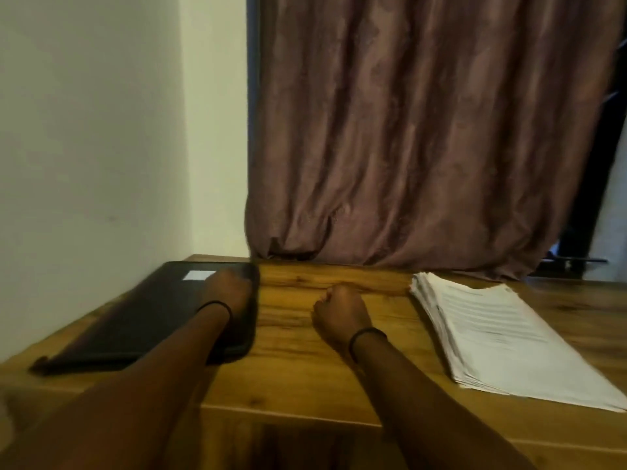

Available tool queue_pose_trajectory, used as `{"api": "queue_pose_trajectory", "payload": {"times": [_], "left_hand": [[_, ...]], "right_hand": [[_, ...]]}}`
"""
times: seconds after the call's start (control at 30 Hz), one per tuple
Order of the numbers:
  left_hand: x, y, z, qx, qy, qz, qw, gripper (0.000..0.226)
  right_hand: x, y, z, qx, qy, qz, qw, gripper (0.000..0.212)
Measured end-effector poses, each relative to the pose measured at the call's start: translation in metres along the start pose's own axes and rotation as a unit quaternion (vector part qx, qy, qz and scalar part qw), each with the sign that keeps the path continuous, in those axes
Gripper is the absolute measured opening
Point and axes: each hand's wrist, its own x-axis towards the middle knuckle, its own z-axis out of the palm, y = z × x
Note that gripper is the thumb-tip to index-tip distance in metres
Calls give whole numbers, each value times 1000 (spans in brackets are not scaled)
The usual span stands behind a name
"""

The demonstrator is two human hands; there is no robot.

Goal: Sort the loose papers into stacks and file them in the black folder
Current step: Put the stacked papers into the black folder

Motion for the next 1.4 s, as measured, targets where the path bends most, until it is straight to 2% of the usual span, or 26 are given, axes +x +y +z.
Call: {"api": "queue_pose_trajectory", "payload": {"times": [0.07, 0.13, 0.3, 0.4, 0.5, 0.7, 0.77, 0.83, 0.87, 0.97, 1.0, 1.03, 1.07, 1.1, 1.17, 1.23, 1.27, 1.33, 1.4], "left_hand": [[4, -40, -25, 115, 51, -41, 991, 40], [5, -72, -45, 188, 54, -96, 976, 44], [12, -121, -61, 182, 37, -172, 967, 64], [16, -124, -59, 202, 41, -159, 966, 61], [19, -123, -57, 228, 50, -138, 963, 63], [29, -112, -31, 225, 3, -78, 971, 74], [31, -108, -25, 223, -17, -66, 972, 73], [41, -110, -25, 209, -57, -43, 975, 70], [49, -111, -27, 194, -83, -24, 977, 68], [72, -113, -43, 153, -187, 4, 970, 72], [78, -111, -47, 147, -212, 3, 966, 76], [82, -105, -47, 146, -226, 6, 963, 78], [84, -100, -44, 140, -230, 12, 963, 76], [84, -93, -35, 130, -222, 16, 966, 70], [82, -88, -13, 105, -180, 28, 978, 49], [77, -87, 3, 89, -138, 48, 985, 29], [75, -87, 6, 83, -123, 55, 987, 28], [72, -86, 3, 68, -112, 47, 990, 36], [68, -81, 1, 91, -115, 42, 988, 49]], "right_hand": [[-1, -22, 32, 28, -32, -1, 999, 23], [2, -45, 60, 33, -59, -4, 998, 23], [12, -83, 103, -33, -75, -10, 997, 40], [17, -83, 111, -79, -66, 9, 995, 47], [25, -76, 116, -63, -69, 28, 995, 47], [42, -53, 93, -50, -65, 71, 994, 39], [44, -44, 82, -4, -82, 73, 994, 33], [38, -38, 67, 120, -138, 79, 980, 29], [31, -37, 55, 158, -191, 83, 965, 27], [11, -36, 19, 147, -399, 63, 903, 19], [5, -37, 12, 160, -452, 59, 876, 17], [5, -35, 10, 176, -469, 64, 863, 16], [4, -36, 11, 189, -449, 75, 870, 16], [8, -32, 15, 196, -386, 84, 898, 18], [19, -23, 26, 166, -191, 86, 964, 22], [33, -7, 28, 19, -5, 63, 998, 22], [40, 2, 27, -72, 49, 48, 995, 25], [54, 19, 27, -178, 74, 27, 981, 44], [67, 32, 30, -162, 24, 34, 986, 62]]}}
